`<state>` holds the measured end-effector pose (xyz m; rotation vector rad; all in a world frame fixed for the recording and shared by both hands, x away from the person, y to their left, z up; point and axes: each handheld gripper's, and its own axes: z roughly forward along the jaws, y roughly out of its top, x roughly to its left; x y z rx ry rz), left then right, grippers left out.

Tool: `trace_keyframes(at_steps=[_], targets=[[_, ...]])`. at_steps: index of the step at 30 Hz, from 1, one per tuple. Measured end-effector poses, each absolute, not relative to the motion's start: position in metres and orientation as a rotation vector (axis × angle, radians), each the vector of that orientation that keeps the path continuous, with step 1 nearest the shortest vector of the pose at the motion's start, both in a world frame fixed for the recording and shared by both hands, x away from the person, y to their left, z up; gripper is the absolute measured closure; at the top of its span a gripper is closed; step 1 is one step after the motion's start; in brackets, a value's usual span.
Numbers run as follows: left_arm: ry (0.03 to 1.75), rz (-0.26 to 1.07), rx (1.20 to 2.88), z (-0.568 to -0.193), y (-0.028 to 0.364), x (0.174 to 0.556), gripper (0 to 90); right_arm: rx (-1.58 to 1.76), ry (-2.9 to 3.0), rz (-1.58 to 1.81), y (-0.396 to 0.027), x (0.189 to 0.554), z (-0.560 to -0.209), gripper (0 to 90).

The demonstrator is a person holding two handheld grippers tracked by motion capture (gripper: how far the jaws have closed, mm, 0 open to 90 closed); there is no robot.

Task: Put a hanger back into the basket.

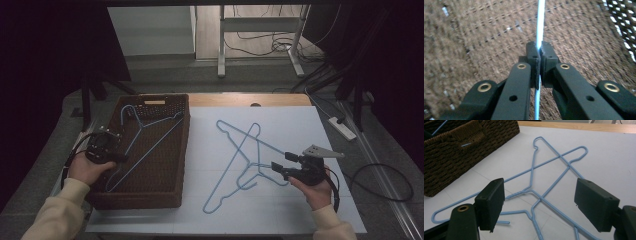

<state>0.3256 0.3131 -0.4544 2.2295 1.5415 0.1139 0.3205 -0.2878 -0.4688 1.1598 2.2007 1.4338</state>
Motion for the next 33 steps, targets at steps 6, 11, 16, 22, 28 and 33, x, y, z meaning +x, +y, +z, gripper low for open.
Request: trace_keyframes(at_steps=[6,11,16,22,28,33], targets=[[1.613,0.141,2.239,-0.461,0.311,0.33,85.9,1.161,2.202,1.433,-0.288,0.321,-0.469,25.0],[1.66,0.175,2.277,-0.469,0.308,0.333,85.2,1.162,2.204,1.429,-0.288,0.321,-0.47,25.0],[1.67,0.198,2.271,-0.469,0.308,0.333,82.9,1.162,2.207,1.428,-0.288,0.321,-0.47,25.0],[1.647,0.261,2.211,-0.464,0.309,0.328,64.0,1.164,2.204,1.429,-0.288,0.321,-0.47,25.0],[1.564,0.318,2.122,-0.448,0.308,0.315,43.8,1.166,2.202,1.429,-0.288,0.321,-0.47,25.0],[1.427,0.335,2.058,-0.429,0.303,0.299,36.7,1.165,2.202,1.43,-0.288,0.321,-0.469,25.0]])
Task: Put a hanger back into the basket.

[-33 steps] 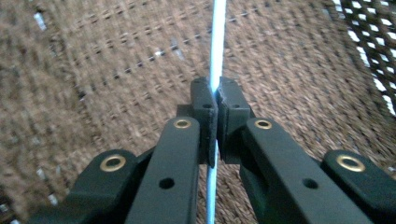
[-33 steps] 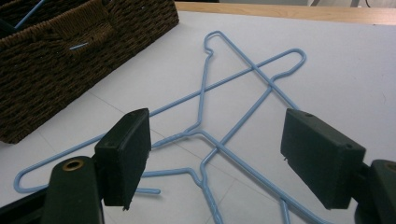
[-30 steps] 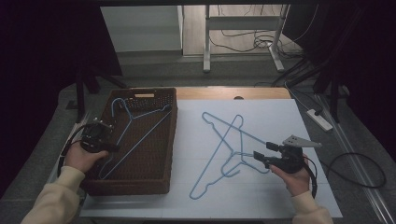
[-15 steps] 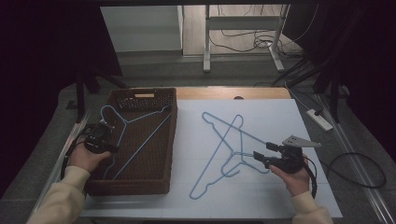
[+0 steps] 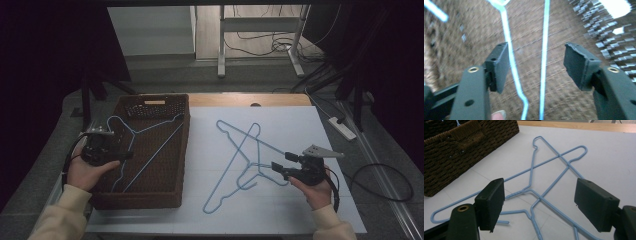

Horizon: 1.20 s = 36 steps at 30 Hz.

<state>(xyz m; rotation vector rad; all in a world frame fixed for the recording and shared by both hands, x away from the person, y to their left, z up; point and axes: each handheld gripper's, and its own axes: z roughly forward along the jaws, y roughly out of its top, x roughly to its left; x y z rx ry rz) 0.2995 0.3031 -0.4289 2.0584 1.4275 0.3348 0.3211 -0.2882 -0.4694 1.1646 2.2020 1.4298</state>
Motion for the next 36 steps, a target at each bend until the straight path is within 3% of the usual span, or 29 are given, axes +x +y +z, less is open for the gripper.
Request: trace_keyframes(at_steps=[16,36], targets=[[1.067,0.346,1.921,-0.408,0.249,0.261,29.0,1.165,2.205,1.422,-0.289,0.323,-0.469,25.0],[0.971,0.356,1.897,-0.419,0.219,0.258,28.6,1.152,2.214,1.401,-0.292,0.322,-0.468,25.0]])
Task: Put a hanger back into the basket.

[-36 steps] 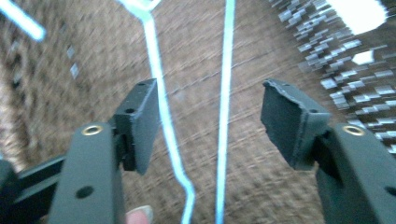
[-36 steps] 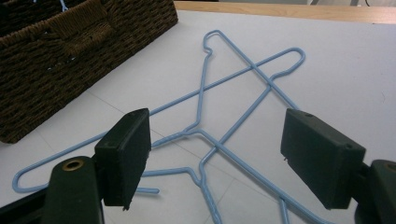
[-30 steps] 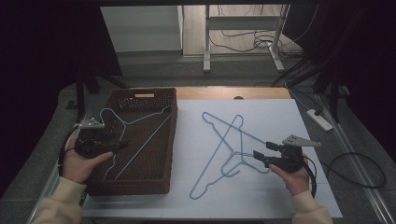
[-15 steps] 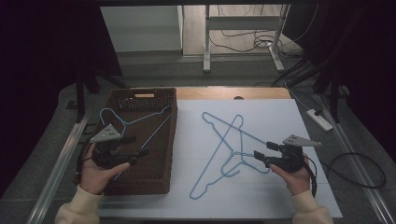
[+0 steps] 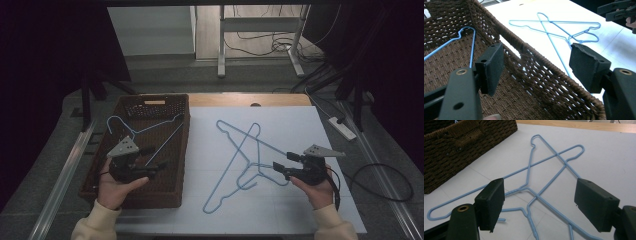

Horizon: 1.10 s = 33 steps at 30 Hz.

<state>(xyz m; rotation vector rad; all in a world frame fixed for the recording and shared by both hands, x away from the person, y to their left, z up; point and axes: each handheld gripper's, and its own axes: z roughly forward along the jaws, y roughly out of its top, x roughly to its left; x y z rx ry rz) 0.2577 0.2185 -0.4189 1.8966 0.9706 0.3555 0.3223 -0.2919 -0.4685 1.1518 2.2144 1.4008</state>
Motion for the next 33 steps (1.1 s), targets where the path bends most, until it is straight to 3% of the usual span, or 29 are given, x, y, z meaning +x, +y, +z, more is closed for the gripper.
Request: trace_keyframes(at_steps=[33], targets=[[0.916,0.295,1.945,-0.426,0.19,0.241,28.5,1.101,2.311,1.219,-0.284,0.331,-0.466,27.8]])
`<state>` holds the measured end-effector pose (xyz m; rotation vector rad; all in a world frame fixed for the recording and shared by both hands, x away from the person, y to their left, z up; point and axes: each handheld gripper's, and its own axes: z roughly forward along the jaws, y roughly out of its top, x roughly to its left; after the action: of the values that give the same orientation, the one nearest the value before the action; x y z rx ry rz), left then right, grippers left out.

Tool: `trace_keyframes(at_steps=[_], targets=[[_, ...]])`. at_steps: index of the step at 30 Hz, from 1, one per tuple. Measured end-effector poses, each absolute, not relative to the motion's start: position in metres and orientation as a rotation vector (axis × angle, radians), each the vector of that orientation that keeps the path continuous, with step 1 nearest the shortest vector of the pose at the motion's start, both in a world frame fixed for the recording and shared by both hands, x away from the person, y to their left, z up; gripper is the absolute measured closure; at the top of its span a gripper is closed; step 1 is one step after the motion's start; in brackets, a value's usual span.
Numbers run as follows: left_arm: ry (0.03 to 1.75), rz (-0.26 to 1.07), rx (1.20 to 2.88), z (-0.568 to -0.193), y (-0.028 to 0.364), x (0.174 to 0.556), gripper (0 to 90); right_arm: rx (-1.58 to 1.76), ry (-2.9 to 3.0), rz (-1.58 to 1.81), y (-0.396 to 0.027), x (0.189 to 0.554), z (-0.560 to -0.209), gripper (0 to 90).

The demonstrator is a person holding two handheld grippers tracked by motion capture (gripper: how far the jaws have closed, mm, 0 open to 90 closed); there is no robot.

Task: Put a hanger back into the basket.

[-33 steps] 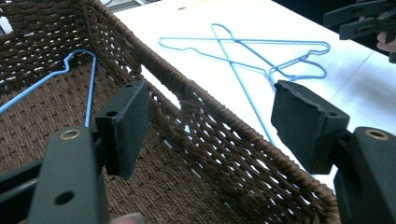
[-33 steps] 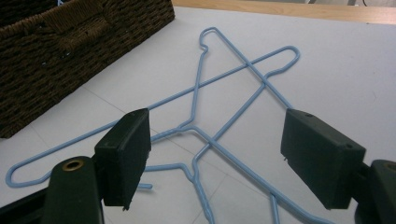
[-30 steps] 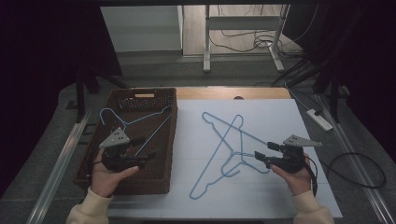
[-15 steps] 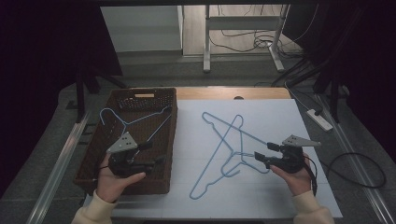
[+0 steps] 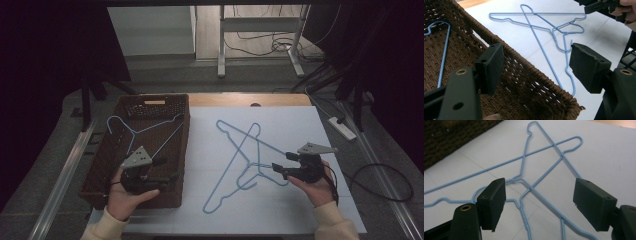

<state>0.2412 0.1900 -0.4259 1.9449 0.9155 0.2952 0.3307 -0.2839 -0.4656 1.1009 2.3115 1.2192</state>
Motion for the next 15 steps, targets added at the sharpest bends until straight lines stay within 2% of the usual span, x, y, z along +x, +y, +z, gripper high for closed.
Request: trace_keyframes(at_steps=[11,15], targets=[[0.904,0.291,1.946,-0.425,0.189,0.239,28.5,0.958,2.572,0.965,-0.251,0.37,-0.467,32.8],[0.905,0.294,1.943,-0.427,0.189,0.239,28.5,0.856,2.674,0.825,-0.232,0.384,-0.475,41.7]])
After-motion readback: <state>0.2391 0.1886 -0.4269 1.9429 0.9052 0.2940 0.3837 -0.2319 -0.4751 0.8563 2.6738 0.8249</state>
